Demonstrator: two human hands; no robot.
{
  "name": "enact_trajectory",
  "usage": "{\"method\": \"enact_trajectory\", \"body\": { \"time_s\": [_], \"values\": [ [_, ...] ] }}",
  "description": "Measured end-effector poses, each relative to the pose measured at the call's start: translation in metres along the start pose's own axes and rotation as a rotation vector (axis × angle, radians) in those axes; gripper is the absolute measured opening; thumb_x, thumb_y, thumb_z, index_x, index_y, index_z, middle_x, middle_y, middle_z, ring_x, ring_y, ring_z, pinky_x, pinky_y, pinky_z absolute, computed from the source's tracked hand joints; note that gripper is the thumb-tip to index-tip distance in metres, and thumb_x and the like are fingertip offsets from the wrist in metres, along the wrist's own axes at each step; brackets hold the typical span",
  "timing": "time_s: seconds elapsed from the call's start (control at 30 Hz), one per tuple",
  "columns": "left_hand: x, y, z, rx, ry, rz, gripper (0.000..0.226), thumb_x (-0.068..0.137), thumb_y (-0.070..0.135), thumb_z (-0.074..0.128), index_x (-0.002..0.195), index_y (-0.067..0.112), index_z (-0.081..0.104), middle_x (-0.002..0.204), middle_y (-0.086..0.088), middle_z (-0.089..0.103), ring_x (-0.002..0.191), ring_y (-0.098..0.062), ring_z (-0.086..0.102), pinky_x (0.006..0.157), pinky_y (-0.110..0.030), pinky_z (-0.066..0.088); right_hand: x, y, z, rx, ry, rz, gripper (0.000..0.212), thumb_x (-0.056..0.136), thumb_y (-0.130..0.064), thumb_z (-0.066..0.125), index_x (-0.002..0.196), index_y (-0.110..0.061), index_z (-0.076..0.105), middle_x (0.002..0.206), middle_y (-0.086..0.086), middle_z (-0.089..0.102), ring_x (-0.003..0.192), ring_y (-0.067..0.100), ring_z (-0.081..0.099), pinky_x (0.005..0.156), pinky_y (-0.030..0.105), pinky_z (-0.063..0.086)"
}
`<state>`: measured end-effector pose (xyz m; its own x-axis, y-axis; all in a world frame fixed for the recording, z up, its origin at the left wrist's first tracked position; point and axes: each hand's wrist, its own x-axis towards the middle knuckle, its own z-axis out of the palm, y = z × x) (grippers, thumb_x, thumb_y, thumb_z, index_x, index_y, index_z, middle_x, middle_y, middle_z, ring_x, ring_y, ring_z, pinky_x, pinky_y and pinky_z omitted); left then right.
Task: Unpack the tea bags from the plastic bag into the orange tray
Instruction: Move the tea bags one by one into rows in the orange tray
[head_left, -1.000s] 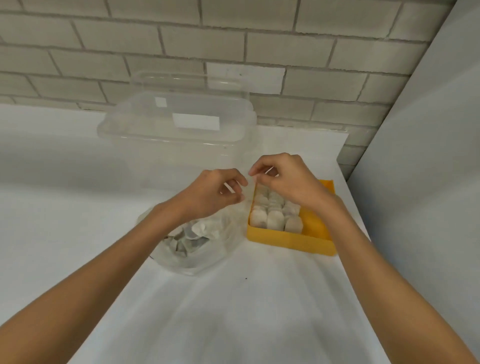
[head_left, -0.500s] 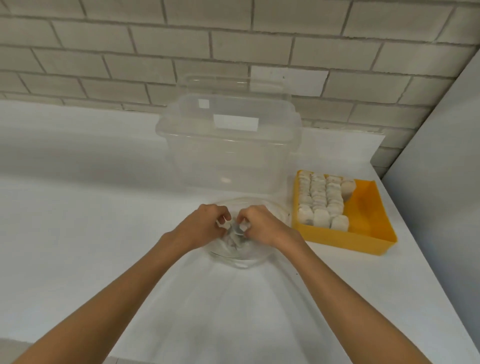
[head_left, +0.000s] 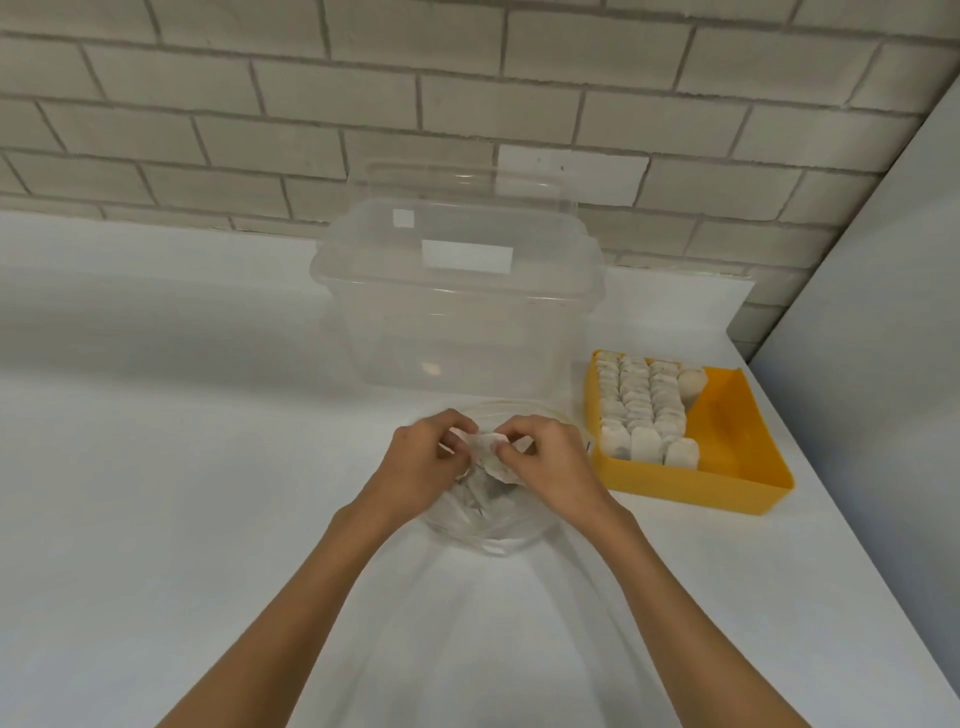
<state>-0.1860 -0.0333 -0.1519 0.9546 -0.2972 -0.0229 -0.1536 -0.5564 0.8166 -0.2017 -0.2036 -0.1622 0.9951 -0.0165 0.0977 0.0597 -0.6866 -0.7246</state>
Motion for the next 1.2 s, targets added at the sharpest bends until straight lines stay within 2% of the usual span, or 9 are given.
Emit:
{"method": "enact_trajectory", "body": {
  "time_s": [0.2,0.33,0.43,0.57,0.77,0.9,1.0,1.13,1.2],
  "values": [
    [0.001,0.007,0.0,0.018,0.03,0.059,0.01,0.083,0.013,0.071,0.091,0.018,0.068,0.091,0.001,0.065,0.066,-0.005,0.059,0.059,-0.005,0.042,-0.005,-0.008,-0.017,0.336,0.012,0.072,0.005,0.086,-0.015,0.067,0.086,-0.016,0.072,0.071,0.0,0.068,0.056,0.012,0.064,0.057,0.023,0.049],
    [-0.002,0.005,0.005,-0.126,0.084,0.015,0.005,0.084,0.018,0.072,0.086,0.019,0.067,0.087,0.002,0.067,0.067,-0.01,0.063,0.058,-0.009,0.045,-0.009,-0.013,-0.021,0.511,0.054,0.128,0.008,0.083,-0.005,0.07,0.091,-0.007,0.07,0.069,0.006,0.065,0.052,0.011,0.061,0.054,0.023,0.051],
    [-0.008,0.006,0.009,-0.221,0.144,-0.003,0.019,0.08,0.022,0.076,0.093,0.024,0.062,0.087,0.003,0.064,0.068,-0.006,0.061,0.06,-0.011,0.048,-0.012,-0.018,-0.021,0.549,0.148,0.18,0.009,0.082,-0.003,0.071,0.09,-0.003,0.066,0.065,0.007,0.063,0.05,0.011,0.061,0.051,0.024,0.051],
    [-0.016,0.014,0.015,-0.382,0.021,0.053,0.036,0.076,0.02,0.08,0.107,0.028,0.062,0.099,0.01,0.067,0.088,-0.01,0.067,0.081,-0.027,0.055,-0.014,-0.025,-0.014,0.571,0.09,0.204,0.012,0.079,-0.018,0.076,0.085,-0.013,0.067,0.066,0.002,0.069,0.058,0.013,0.065,0.057,0.025,0.049],
    [-0.013,0.01,0.001,-0.405,0.089,0.077,0.017,0.09,0.011,0.063,0.106,0.016,0.069,0.092,0.001,0.073,0.086,-0.015,0.071,0.079,-0.032,0.059,-0.011,-0.036,-0.022,0.535,-0.039,0.1,0.009,0.089,-0.023,0.067,0.084,-0.019,0.073,0.08,0.004,0.074,0.07,0.009,0.066,0.061,0.012,0.045],
    [-0.01,-0.002,-0.014,-0.343,0.131,0.008,0.007,0.093,0.018,0.06,0.099,0.015,0.062,0.076,0.004,0.073,0.079,-0.017,0.07,0.078,-0.034,0.059,-0.006,-0.024,-0.019,0.361,-0.005,0.092,0.01,0.087,-0.01,0.064,0.083,-0.014,0.072,0.073,0.001,0.07,0.061,0.008,0.063,0.059,0.015,0.045],
    [-0.008,-0.007,-0.022,-0.223,0.1,0.032,0.01,0.093,0.026,0.061,0.093,0.018,0.065,0.074,0.005,0.072,0.078,-0.016,0.069,0.081,-0.038,0.057,-0.006,-0.013,-0.005,0.03,-0.126,0.015,0.023,0.085,-0.001,0.058,0.087,-0.017,0.074,0.073,-0.006,0.066,0.065,0.004,0.06,0.063,0.01,0.042],
    [-0.008,-0.005,-0.029,-0.105,0.07,0.08,0.01,0.091,0.025,0.064,0.09,0.019,0.072,0.088,0.011,0.071,0.076,0.005,0.062,0.075,-0.012,0.046,-0.005,-0.002,0.015,-0.358,-0.312,-0.096,0.03,0.087,-0.003,0.055,0.105,-0.021,0.071,0.093,0.002,0.055,0.086,0.019,0.057,0.075,0.025,0.047],
    [-0.007,-0.004,-0.031,-0.064,0.06,0.085,0.011,0.09,0.026,0.065,0.091,0.02,0.074,0.089,0.012,0.071,0.072,0.008,0.058,0.069,-0.005,0.041,-0.004,0.0,0.019,-0.434,-0.312,-0.084,0.024,0.09,-0.01,0.055,0.109,-0.018,0.067,0.101,0.005,0.051,0.094,0.024,0.056,0.08,0.035,0.05]
  ]
}}
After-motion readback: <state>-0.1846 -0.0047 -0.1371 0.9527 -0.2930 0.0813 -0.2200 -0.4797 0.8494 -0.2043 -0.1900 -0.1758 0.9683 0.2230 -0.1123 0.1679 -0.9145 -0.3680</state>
